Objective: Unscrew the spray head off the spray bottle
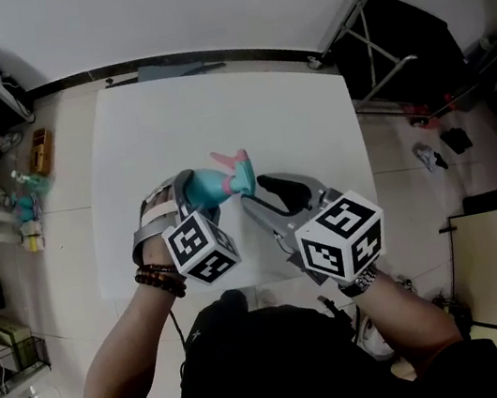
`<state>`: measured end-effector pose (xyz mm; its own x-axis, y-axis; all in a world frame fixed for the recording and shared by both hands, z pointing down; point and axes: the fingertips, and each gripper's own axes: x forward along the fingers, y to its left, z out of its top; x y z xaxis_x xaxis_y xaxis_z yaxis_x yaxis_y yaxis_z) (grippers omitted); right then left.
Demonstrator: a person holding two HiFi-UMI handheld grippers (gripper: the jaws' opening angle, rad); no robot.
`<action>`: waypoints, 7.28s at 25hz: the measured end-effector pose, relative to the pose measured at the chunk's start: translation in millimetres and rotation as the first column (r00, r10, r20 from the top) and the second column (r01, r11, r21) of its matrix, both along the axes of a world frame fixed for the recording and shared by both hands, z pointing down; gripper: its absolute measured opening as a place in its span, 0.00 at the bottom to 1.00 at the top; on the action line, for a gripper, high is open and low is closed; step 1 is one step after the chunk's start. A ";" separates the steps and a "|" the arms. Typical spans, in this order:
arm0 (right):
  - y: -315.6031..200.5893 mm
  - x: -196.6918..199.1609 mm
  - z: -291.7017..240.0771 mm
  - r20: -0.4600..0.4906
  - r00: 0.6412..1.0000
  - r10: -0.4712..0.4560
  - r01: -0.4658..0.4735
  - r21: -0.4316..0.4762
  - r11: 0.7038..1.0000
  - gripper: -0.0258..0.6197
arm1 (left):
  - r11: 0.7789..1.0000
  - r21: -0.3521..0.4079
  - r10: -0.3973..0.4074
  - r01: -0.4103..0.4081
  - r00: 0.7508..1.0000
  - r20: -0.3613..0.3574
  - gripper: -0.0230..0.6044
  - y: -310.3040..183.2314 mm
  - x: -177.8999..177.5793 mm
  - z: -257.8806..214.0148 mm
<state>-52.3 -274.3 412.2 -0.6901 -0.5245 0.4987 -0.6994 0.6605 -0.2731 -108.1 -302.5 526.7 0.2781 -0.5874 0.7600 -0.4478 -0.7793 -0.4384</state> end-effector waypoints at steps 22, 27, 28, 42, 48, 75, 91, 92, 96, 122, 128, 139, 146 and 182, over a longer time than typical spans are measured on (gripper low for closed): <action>-0.4 0.0 28.7 -0.051 0.995 -0.081 0.071 -0.163 0.984 0.27 | 0.988 0.124 0.055 -0.088 0.967 0.249 0.65 9.8 13.3 -17.9; 1.8 9.0 32.1 -0.052 0.991 -0.127 0.117 -0.178 0.977 0.23 | 0.992 0.101 0.048 -0.076 0.965 0.256 0.65 12.1 24.0 -17.7; 2.8 10.9 32.3 -0.053 0.989 -0.141 0.130 -0.175 0.976 0.23 | 0.993 0.094 0.050 -0.077 0.964 0.263 0.65 13.2 25.2 -16.5; 37.7 22.4 28.9 -0.442 0.732 -0.519 0.627 0.137 0.767 0.23 | 0.969 -0.151 0.226 -0.194 0.946 0.232 0.65 46.5 43.2 -7.9; 61.1 32.4 26.4 -0.759 0.442 -0.479 0.874 0.244 0.420 0.23 | 0.935 -0.233 0.312 -0.268 0.933 0.179 0.65 64.7 55.5 -10.9; 51.4 84.8 3.0 -0.681 0.601 -0.419 0.755 0.310 0.578 0.49 | 0.988 -0.092 0.129 -0.120 0.988 0.089 0.65 38.0 69.7 -18.0; 18.9 60.4 5.4 -0.246 0.851 -0.464 0.481 0.011 0.877 0.49 | 0.993 -0.014 0.117 -0.117 0.964 0.238 0.65 26.7 65.0 -27.6; 17.6 60.2 8.9 -0.231 0.861 -0.453 0.460 -0.023 0.887 0.49 | 0.993 -0.005 0.116 -0.119 0.960 0.254 0.65 25.7 63.9 -28.3; 15.1 56.5 13.3 -0.092 0.920 -0.380 0.360 -0.182 0.915 0.46 | 0.991 0.039 0.112 -0.130 0.944 0.312 0.65 22.2 59.9 -32.6; 70.1 65.3 32.0 -0.813 0.317 -0.489 0.917 0.130 0.378 0.23 | 0.925 -0.275 0.310 -0.263 0.940 0.143 0.65 78.0 86.6 -7.5; 79.0 69.6 32.5 -0.945 0.122 -0.303 0.987 0.082 0.140 0.23 | 0.901 -0.326 0.330 -0.287 0.940 0.086 0.65 86.3 90.8 -6.6; 78.3 79.4 29.4 -0.961 0.105 -0.254 0.992 0.083 0.094 0.23 | 0.901 -0.356 0.301 -0.249 0.949 0.096 0.65 84.6 73.2 7.5; 75.0 81.2 17.7 -0.937 0.172 -0.304 0.979 0.128 0.159 0.23 | 0.916 -0.344 0.255 -0.207 0.962 0.098 0.65 75.7 60.3 16.4; 17.3 113.3 37.8 -0.434 0.833 -0.342 0.486 0.281 0.828 0.23 | 0.934 -0.319 -0.256 0.159 0.922 -0.291 0.65 24.8 36.3 48.4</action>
<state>61.1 -257.0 450.0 -0.6987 -0.4201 0.5790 -0.3339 0.9074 0.2554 -71.8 -277.8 575.1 0.4314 -0.4323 0.7919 -0.6919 -0.7218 -0.0171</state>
